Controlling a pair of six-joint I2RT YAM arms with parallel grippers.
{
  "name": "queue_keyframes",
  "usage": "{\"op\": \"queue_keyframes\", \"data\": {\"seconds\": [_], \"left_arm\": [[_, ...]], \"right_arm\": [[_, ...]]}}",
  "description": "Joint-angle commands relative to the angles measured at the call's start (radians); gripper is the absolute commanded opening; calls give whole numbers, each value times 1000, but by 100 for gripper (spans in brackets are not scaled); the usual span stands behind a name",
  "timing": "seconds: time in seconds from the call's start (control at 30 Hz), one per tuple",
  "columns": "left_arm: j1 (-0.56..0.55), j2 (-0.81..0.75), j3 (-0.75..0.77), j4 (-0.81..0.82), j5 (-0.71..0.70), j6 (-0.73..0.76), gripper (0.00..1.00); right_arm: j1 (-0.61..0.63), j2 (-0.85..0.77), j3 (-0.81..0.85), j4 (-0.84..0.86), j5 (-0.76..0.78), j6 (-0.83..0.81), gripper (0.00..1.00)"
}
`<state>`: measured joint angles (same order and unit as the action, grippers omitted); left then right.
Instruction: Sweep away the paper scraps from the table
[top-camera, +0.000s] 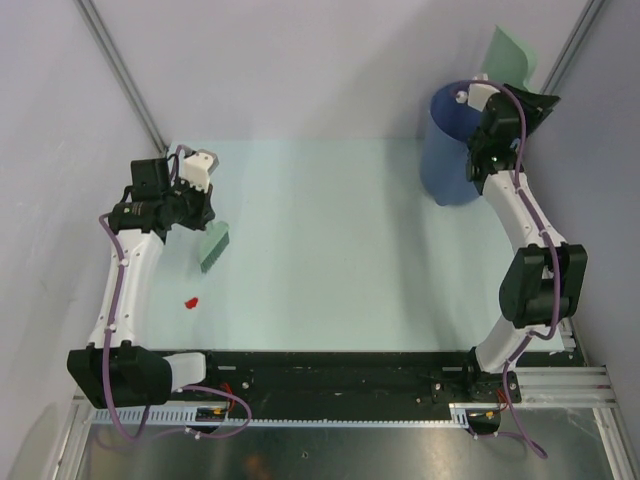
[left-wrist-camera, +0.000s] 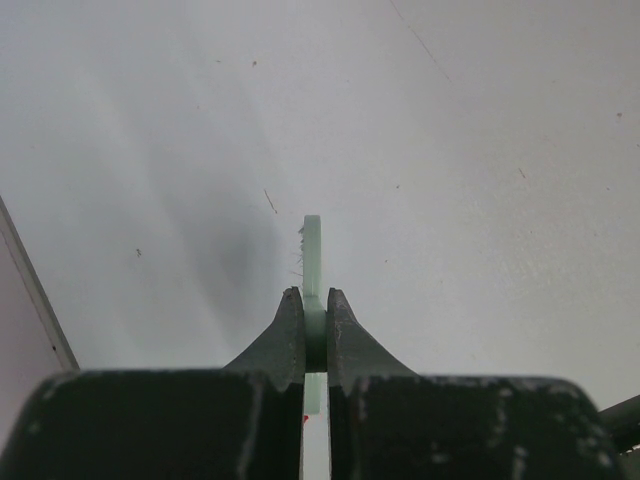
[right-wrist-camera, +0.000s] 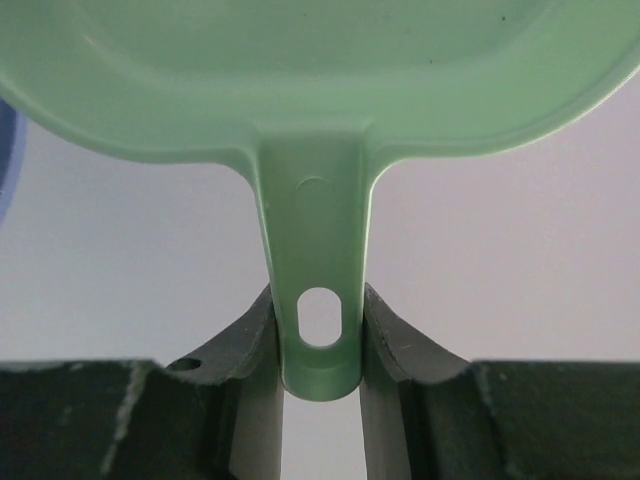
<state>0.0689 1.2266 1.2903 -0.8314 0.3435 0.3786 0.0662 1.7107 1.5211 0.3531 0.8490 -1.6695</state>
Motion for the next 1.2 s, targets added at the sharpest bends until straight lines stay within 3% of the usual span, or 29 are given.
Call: {"op": "queue_keyframes", "data": {"seconds": [0.0, 0.13, 0.3, 0.43, 0.57, 0.7, 1.17], "left_arm": [[5, -38, 3, 34, 31, 16, 0], [2, -38, 7, 32, 46, 8, 0], [5, -39, 6, 32, 71, -3, 0], [3, -29, 7, 32, 74, -9, 0], [3, -27, 7, 32, 69, -9, 0], [3, -24, 14, 32, 65, -10, 0], [3, -16, -11, 32, 38, 3, 0]], "right_arm": [[59, -129, 166, -317, -33, 618, 0], [166, -273, 194, -612, -247, 1041, 0], [339, -348, 104, -847, -418, 1304, 0], [490, -330, 10, -945, -522, 1462, 0], [558, -193, -12, -1101, -617, 1651, 0], [595, -62, -59, -1155, -731, 1723, 0], [624, 213, -145, -1039, -757, 1821, 0]]}}
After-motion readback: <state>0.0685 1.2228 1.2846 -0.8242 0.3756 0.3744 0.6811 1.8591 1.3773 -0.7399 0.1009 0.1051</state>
